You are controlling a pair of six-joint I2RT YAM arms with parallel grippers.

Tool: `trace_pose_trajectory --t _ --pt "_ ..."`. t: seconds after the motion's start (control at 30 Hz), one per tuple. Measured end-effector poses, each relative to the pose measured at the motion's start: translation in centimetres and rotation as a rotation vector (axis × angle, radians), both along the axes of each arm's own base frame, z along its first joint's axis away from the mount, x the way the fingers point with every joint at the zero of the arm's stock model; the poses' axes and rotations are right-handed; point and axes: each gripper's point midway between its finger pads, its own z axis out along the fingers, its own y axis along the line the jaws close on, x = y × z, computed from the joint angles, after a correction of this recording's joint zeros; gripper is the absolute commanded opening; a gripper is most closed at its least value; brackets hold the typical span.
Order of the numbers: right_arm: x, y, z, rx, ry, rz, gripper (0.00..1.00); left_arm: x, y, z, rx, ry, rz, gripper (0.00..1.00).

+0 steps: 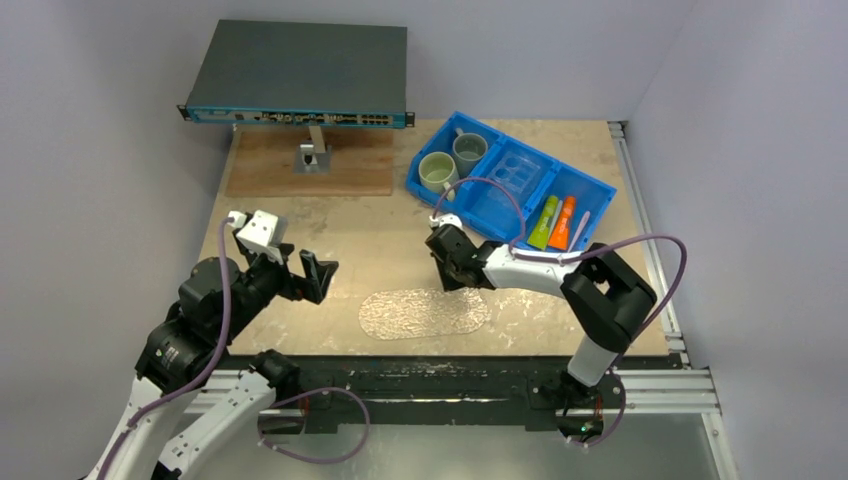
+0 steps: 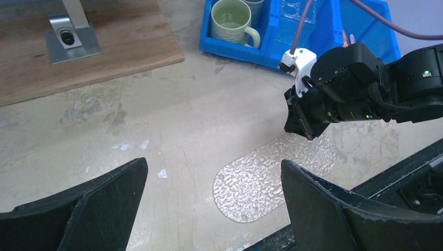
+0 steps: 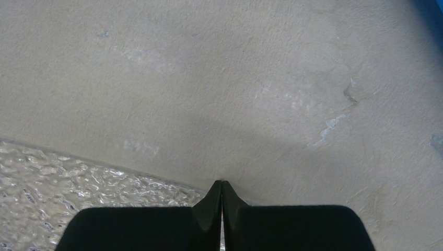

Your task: Prepare toiletry sets of a toothbrush and toothpaste on the tray

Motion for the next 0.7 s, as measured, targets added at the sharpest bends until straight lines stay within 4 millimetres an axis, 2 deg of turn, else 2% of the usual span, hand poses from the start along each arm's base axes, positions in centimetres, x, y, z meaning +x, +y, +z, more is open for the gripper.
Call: trace_pose_trajectory --t 0.53,0.63,0.7 --pt "-2.3 -2.5 0.1 -0.033 0.045 -0.024 0.0 -0.1 0.1 0.2 -0.005 -0.007 0.0 1.0" --pt "-2.1 -2.8 1.0 -0.052 0.04 -0.031 0.01 -0.1 0.1 0.2 -0.005 -0.008 0.0 1.0" --pt "-1.6 -2.5 2.5 -0.043 0.016 -0.034 0.08 -0.1 0.1 0.2 -0.005 -0.008 0.0 1.0"
